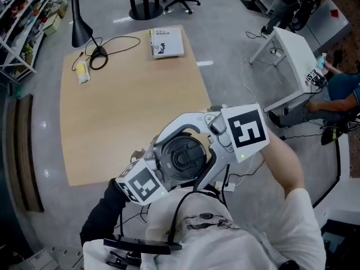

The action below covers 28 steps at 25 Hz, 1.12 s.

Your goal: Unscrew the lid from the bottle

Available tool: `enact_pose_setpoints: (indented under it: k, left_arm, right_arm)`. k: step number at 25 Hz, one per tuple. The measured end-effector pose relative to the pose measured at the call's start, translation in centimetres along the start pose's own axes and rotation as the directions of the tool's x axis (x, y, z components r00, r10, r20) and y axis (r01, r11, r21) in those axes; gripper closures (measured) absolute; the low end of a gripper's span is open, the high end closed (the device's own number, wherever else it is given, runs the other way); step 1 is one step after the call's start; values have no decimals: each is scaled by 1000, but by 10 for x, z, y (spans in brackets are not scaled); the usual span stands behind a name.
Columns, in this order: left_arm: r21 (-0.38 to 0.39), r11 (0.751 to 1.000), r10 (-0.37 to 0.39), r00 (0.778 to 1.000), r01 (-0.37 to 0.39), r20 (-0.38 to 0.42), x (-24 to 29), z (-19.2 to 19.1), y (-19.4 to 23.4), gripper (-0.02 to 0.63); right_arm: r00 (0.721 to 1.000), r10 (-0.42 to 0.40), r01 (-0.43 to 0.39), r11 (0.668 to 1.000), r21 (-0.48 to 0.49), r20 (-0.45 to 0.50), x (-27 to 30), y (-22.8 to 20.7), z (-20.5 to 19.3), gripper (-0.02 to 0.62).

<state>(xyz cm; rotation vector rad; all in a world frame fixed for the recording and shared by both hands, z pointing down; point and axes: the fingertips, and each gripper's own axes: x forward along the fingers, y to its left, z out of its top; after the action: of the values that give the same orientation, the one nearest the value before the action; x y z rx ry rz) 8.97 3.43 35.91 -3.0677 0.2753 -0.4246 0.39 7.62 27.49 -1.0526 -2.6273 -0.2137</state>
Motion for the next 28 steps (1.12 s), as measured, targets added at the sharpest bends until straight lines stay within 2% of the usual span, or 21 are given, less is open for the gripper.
enact_pose_setpoints:
  k: [2, 3, 4, 5, 6, 7, 8, 10, 11, 12, 13, 14, 16, 18, 19, 21, 22, 23, 25, 27, 28]
  left_arm:
    - [-45, 993, -111, 993, 114, 45, -3, 5, -20, 186]
    - [-78, 988, -131, 989, 137, 72, -6, 8, -22, 186]
    - [-110, 985, -125, 988, 135, 95, -11, 9, -20, 189]
    - [-142, 984, -94, 990, 108, 108, -16, 7, -13, 189]
    - [-171, 984, -39, 994, 56, 105, -21, 2, -4, 189]
    - [-193, 981, 34, 996, -17, 86, -28, -6, 8, 189]
    - [-205, 973, 117, 992, -104, 54, -34, -14, 20, 189]
    - [-185, 942, 280, 960, -279, -26, -48, -26, 42, 189]
    - [-157, 925, 341, 938, -346, -60, -53, -30, 49, 189]
    - [-127, 913, 380, 921, -388, -85, -56, -32, 54, 189]
    - [-104, 909, 395, 913, -404, -98, -56, -34, 56, 189]
    - [-90, 913, 389, 916, -397, -96, -54, -33, 54, 188]
    - [-70, 945, 315, 947, -319, -69, -46, -26, 41, 189]
    - [-32, 988, 151, 988, -152, -40, -37, -16, 13, 189]
    - [-17, 999, 49, 999, -50, -23, -32, -11, -4, 189]
    - [-17, 992, -126, 992, 126, 18, -23, 0, -34, 189]
    - [-33, 983, -178, 983, 180, 45, -20, 4, -43, 189]
    - [-58, 977, -201, 977, 206, 74, -18, 8, -46, 189]
    - [-114, 976, -170, 979, 183, 115, -19, 11, -39, 189]
    - [-151, 985, -65, 993, 80, 97, -22, 3, -19, 189]
    - [-164, 986, 6, 998, 4, 64, -26, -6, -6, 189]
  right_arm:
    - [986, 160, -160, 987, 9, 40, 7, 11, 8, 106]
    - [982, 181, -184, 982, 44, 61, 8, 9, 10, 104]
    - [985, 158, -163, 983, 90, 63, 8, 2, 9, 104]
    - [995, 93, -97, 987, 127, 39, 6, -6, 5, 100]
    - [1000, -6, 6, 989, 150, 0, 1, -16, 0, 47]
    - [991, -129, 133, 977, 170, -32, -6, -26, -4, 34]
    - [965, -259, 263, 945, 196, -48, -12, -36, -5, 34]
    - [889, -452, 454, 851, 265, -71, -14, -50, -5, 35]
    - [862, -496, 504, 819, 274, -102, -8, -54, -8, 37]
    - [846, -516, 532, 808, 252, -132, 0, -60, -12, 37]
    - [841, -521, 541, 816, 203, -147, 7, -65, -15, 53]
    - [848, -510, 528, 837, 143, -145, 13, -68, -15, 128]
    - [900, -420, 428, 902, 57, -115, 17, -57, -11, 127]
    - [967, -240, 243, 970, 17, -85, 19, -30, -6, 127]
    - [989, -125, 126, 992, 2, -75, 20, -15, -2, 127]
    - [992, 110, -111, 994, -15, -59, 21, 11, 4, 127]
    - [980, 195, -196, 981, -6, -48, 20, 18, 6, 127]
    - [971, 235, -234, 972, 23, -34, 19, 19, 7, 126]
    - [986, 167, -166, 982, 91, -1, 10, 10, 4, 102]
    - [997, -27, 17, 991, 131, 71, -5, -6, 5, 30]
    - [985, -147, 128, 974, 189, 88, -10, -15, 8, 12]
